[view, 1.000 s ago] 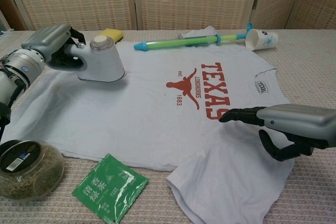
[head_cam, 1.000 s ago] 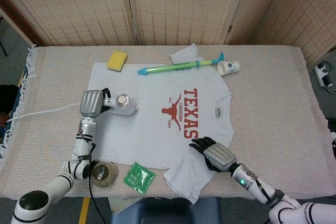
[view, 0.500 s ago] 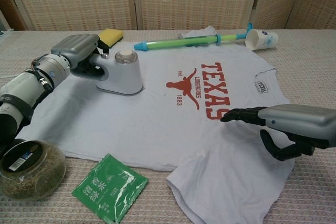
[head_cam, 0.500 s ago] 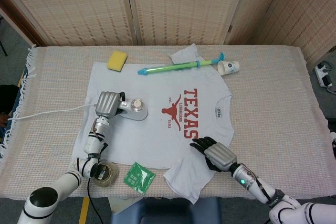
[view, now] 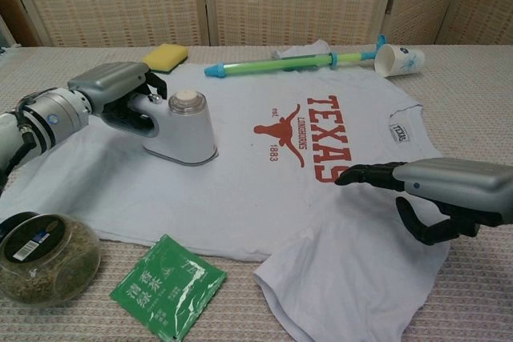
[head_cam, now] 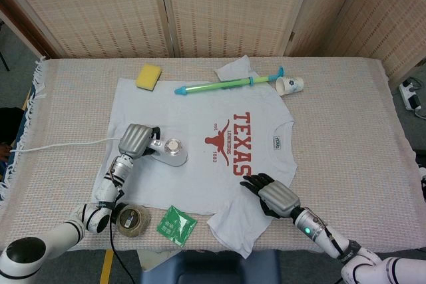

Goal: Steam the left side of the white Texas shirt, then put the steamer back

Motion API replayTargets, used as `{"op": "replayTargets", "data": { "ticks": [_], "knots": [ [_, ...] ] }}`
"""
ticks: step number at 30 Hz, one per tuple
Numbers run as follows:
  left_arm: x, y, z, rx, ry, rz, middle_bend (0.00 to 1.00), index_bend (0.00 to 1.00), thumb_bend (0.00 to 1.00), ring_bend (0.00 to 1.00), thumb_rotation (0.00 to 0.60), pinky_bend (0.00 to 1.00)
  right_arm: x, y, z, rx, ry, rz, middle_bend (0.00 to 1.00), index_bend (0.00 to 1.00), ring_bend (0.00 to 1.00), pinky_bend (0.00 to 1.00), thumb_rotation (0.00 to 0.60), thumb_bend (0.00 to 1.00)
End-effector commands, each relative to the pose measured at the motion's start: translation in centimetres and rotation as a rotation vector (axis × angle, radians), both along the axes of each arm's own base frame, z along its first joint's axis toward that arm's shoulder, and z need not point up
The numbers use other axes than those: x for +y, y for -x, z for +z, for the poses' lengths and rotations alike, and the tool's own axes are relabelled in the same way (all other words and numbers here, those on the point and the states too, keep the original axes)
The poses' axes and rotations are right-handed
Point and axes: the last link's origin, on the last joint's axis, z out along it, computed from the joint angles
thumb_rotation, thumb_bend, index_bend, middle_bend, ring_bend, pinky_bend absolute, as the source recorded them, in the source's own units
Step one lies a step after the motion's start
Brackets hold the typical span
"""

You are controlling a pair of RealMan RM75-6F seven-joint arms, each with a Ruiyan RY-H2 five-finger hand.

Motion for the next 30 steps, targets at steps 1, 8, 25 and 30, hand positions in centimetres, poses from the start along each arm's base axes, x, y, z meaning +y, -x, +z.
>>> {"op": "replayTargets", "data": {
  "ticks": [1, 8, 25, 30],
  "knots": [
    [-1.2, 0.9, 1.0, 0.0, 0.034, -0.006, 0.96, 0.75, 0.66, 0.85, 0.6, 0.81, 0.0, 0.0, 0.1, -0.001, 0.003, -0.001, 0.0, 0.0, 0.0, 0.01, 0.588, 1.0],
    [-2.3, 1.2, 2.7, -0.036, 0.014, -0.022, 0.96, 0.76, 0.66, 0.85, 0.6, 0.81, 0.0, 0.1, 0.3, -0.004, 0.008, -0.002, 0.0, 0.0, 0.0, 0.01, 0.581, 1.0],
    [2.8, 2.0, 0.9, 0.056, -0.115, 0.142, 0.96, 0.76, 0.66, 0.85, 0.6, 0.81, 0.0, 0.0, 0.3, 0.001, 0.011, -0.006, 0.0, 0.0, 0.0, 0.02, 0.584, 1.0],
    [2.6, 2.9, 1.1, 0.044, -0.109, 0.156, 0.96, 0.76, 0.66, 0.85, 0.6, 0.81, 0.0, 0.0, 0.3, 0.003, 0.011, -0.007, 0.0, 0.0, 0.0, 0.01, 0.584, 1.0]
  ]
}}
